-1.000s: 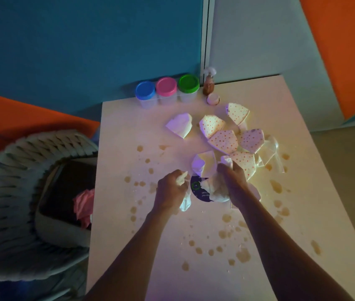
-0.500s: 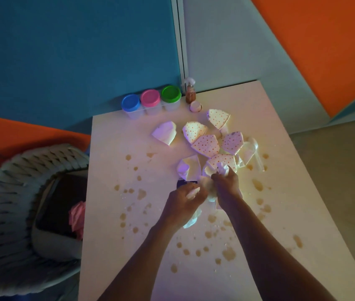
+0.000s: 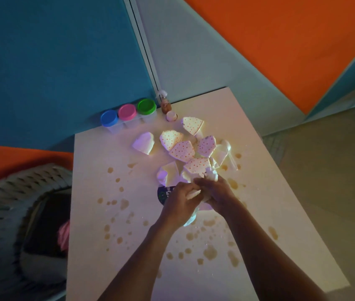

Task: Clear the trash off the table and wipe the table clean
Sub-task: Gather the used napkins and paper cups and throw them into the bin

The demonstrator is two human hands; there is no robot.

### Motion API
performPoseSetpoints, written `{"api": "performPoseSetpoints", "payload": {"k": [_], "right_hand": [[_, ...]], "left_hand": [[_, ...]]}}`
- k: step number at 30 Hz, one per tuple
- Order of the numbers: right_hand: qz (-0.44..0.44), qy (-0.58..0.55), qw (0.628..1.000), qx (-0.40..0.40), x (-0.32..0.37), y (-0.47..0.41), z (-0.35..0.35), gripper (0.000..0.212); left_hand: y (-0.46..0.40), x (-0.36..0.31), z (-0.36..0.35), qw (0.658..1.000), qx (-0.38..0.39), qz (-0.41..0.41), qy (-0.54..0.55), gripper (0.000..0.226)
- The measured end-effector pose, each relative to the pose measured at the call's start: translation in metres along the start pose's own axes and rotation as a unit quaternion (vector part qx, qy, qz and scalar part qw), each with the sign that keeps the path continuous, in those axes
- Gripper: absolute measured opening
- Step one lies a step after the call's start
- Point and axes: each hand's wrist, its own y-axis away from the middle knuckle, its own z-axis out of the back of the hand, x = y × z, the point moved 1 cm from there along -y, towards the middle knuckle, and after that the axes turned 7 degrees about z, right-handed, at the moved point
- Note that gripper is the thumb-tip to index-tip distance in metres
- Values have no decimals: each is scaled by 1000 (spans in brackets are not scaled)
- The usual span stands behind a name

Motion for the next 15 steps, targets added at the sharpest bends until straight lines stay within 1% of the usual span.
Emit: {"api": "performPoseSetpoints", "payload": {"k": [3,6,8,10,13,15], "right_hand": [[4,-13,999,-42,4,-1,21,22],[21,1,997,-73,7,-1,41,19],[22,-15,995,-93,7,-3,55,20],[17,-13,994,-110,9,-4,66,22],[12,54,990,-132,12,-4,72,30],[18,120,983,-134,12,-3,74,26]], "left_hand": [[-2,1,-11,1000,3,-7,-14,22],[-3,2,-18,1000,-3,1,-14,15],[-3,6,-21,999,-21,23,-12,15],[-5,14,-22,997,-56,47,-19,16],[-3,21,-20,991,-99,74,-53,22],[-2,27,-17,985,-121,101,-73,25]]}}
